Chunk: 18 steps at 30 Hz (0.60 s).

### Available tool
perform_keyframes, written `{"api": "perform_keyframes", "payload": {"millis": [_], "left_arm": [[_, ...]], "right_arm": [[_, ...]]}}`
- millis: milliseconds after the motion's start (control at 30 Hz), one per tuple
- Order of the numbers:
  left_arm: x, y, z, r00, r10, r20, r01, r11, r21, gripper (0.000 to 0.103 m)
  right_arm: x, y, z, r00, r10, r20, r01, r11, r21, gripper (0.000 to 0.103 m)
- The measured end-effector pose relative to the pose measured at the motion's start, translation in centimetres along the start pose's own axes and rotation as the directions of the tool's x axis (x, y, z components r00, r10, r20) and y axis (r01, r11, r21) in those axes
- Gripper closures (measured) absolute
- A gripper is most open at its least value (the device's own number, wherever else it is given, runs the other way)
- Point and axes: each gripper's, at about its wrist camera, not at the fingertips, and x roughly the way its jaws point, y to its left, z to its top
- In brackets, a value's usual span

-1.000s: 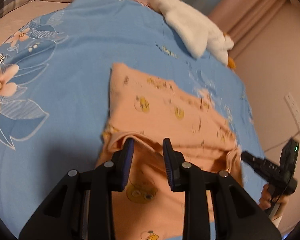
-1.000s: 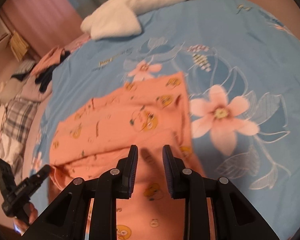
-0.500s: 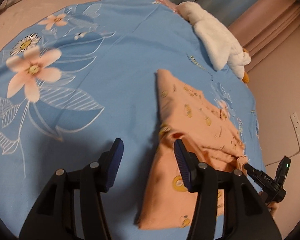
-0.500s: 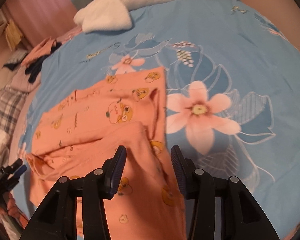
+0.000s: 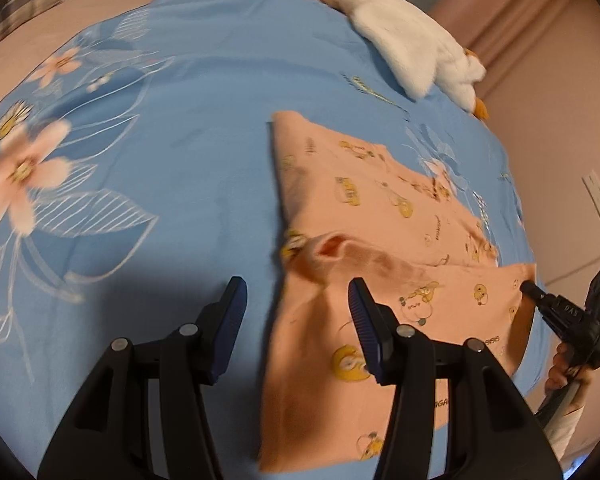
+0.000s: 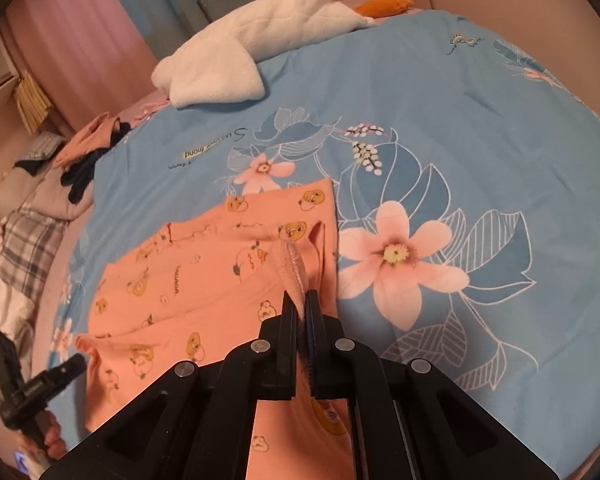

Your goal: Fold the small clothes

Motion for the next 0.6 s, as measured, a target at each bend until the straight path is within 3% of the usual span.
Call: {"api": "perform_keyframes", "payload": {"millis": [133,200,233,300,433,600], "left_arm": [[1.8,-0.5,0.6,0.999,0.031,-0.026,-0.03,0.999,0.022,0.054],[2.3,-0.6,0.7,0.999,0.016,-0.034,-0.015,1.0,0.021,0.073],[2.5,-0.6,0.7,0.999,0.024,-0.043,-0.023,1.0,0.022,0.095],[2.7,-0.5,0.7,0.998,0.041,-0.05,-0.041,0.999,0.008,0.094],[0.7,-0.2,0.6,1.0,0.001,-0.006,-0.002,0.999,-0.043,0.097],[-2.8,-1.5,0.7,0.992,-0.115,0.055,0.115,0.993,-0.006,0.098]], "right_arm": [[0.0,0.3,-0.1,1.0,0.003,-0.003,-0.003,1.0,0.009,0.098],[-0.1,0.5,-0.2,1.0,-0.002,0.0,0.002,1.0,0.01,0.098],[-0.1,0.4,-0.2,1.0,-0.001,0.0,0.001,1.0,0.01,0.098],[-0.2,0.5,-0.3,1.0,-0.001,0.004,0.0,1.0,0.01,0.098],[-1.0,1.0,-0.3,1.0,0.006,0.02,-0.006,1.0,0.003,0.098],[-2.7,1.6,-0.2,0.998,0.039,0.057,-0.039,0.999,-0.007,0.098]]}}
